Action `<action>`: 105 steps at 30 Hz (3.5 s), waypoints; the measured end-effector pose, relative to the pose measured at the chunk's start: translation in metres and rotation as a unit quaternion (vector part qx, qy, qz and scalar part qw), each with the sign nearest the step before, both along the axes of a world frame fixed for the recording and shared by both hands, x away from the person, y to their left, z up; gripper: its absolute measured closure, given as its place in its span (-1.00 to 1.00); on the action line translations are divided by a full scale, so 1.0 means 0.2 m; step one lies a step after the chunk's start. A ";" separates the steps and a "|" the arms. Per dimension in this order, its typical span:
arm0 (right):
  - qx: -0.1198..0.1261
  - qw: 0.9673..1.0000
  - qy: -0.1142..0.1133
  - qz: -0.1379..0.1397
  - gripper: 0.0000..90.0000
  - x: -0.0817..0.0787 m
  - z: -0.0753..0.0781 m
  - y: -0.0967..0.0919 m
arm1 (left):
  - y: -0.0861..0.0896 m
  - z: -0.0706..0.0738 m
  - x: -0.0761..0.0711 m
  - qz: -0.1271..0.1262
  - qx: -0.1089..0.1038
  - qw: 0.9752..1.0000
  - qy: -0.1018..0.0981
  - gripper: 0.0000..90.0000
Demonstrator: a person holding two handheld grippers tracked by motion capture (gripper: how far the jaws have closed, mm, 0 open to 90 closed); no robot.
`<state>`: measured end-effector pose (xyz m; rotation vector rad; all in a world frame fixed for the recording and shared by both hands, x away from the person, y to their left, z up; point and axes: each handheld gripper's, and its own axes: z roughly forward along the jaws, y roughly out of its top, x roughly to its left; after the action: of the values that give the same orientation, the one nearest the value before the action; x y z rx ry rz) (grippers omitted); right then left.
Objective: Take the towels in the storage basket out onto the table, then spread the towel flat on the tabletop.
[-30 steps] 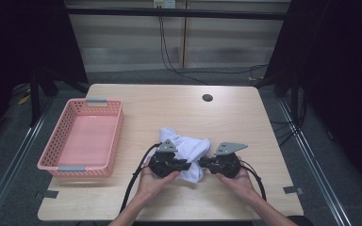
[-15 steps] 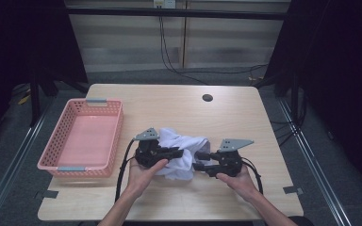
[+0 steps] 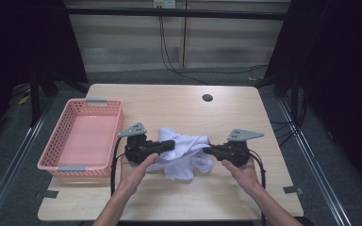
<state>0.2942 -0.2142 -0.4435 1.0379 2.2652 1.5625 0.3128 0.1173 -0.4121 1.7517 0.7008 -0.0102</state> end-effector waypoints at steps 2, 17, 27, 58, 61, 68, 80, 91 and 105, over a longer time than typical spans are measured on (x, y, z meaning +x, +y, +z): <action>0.001 1.000 -0.001 -0.010 0.89 0.00 0.01 -0.04 | 0.02 0.01 0.01 -0.001 -0.011 1.000 0.004 0.93; 0.024 0.989 -0.052 -0.139 0.90 0.24 0.33 -0.36 | 0.22 0.32 -0.02 0.045 -0.050 0.997 -0.049 0.94; -0.004 0.977 -0.081 -0.197 0.90 0.47 0.58 -0.46 | 0.29 0.37 -0.11 0.045 -0.056 0.996 -0.060 0.95; -0.088 0.991 0.076 -0.060 -0.22 0.07 -0.22 -0.15 | 0.05 -0.37 -0.06 -0.050 0.140 0.985 0.084 -0.04; -0.115 0.988 0.084 -0.057 -0.23 0.09 -0.27 -0.12 | 0.02 -0.42 -0.06 -0.055 0.154 0.983 0.085 -0.15; -0.128 0.984 0.071 -0.098 0.69 0.22 -0.27 -0.13 | -0.01 -0.42 -0.09 -0.054 0.197 0.978 0.051 0.70; -0.063 0.982 0.016 -0.178 0.68 0.47 -0.04 -0.37 | -0.19 -0.31 -0.12 -0.119 0.043 0.987 0.096 0.85; -0.073 0.994 0.036 -0.078 -0.15 0.05 -0.06 -0.22 | -0.01 -0.24 -0.25 -0.097 0.091 0.988 0.074 0.22; -0.110 0.986 0.088 0.089 -0.10 -0.21 -0.28 0.18 | -0.12 -0.40 -0.27 -0.082 0.183 0.977 0.073 0.74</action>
<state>0.2531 -0.1773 -0.5003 0.9715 2.6450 1.2843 0.2597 0.0928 -0.4923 2.1767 0.6933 -0.1323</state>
